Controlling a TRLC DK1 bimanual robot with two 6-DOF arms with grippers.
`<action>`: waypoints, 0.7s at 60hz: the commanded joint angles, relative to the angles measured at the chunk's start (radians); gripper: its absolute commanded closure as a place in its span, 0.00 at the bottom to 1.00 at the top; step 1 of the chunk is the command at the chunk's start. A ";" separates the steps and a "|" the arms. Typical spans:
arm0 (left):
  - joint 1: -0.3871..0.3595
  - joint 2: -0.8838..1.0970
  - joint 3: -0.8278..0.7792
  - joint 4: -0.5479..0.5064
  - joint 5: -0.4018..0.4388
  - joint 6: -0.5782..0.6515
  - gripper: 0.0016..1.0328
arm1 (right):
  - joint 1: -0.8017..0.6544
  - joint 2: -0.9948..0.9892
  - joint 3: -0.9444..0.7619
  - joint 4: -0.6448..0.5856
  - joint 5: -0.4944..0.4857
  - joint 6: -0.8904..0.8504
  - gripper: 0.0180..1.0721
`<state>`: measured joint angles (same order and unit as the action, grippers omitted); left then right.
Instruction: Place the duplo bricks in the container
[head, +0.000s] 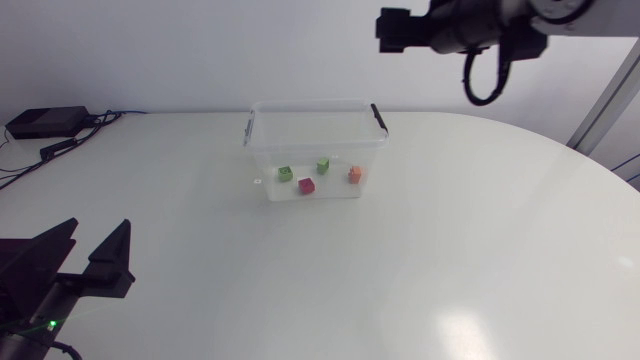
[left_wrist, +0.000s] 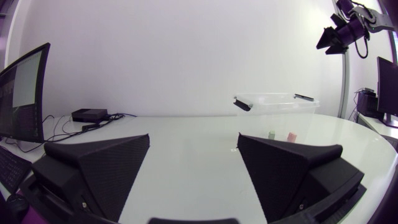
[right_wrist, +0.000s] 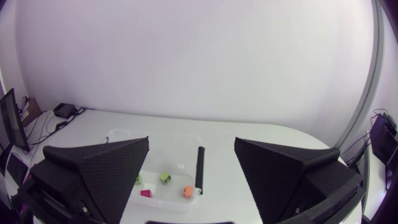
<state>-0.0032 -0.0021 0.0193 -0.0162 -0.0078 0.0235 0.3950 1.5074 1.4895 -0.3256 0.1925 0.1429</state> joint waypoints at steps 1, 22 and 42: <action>0.000 -0.010 -0.018 0.007 -0.003 0.007 0.04 | -0.010 -0.107 -0.104 -0.009 0.012 -0.039 0.05; 0.000 -0.010 -0.018 0.007 -0.003 0.007 0.04 | 0.007 -0.595 -0.540 0.076 0.094 -0.086 0.05; 0.000 -0.010 -0.018 0.007 -0.003 0.007 0.04 | 0.027 -1.055 -0.900 0.086 0.093 -0.160 0.05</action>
<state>-0.0032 -0.0021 0.0193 -0.0162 -0.0078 0.0238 0.4046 0.5526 0.6796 -0.2573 0.2932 0.0204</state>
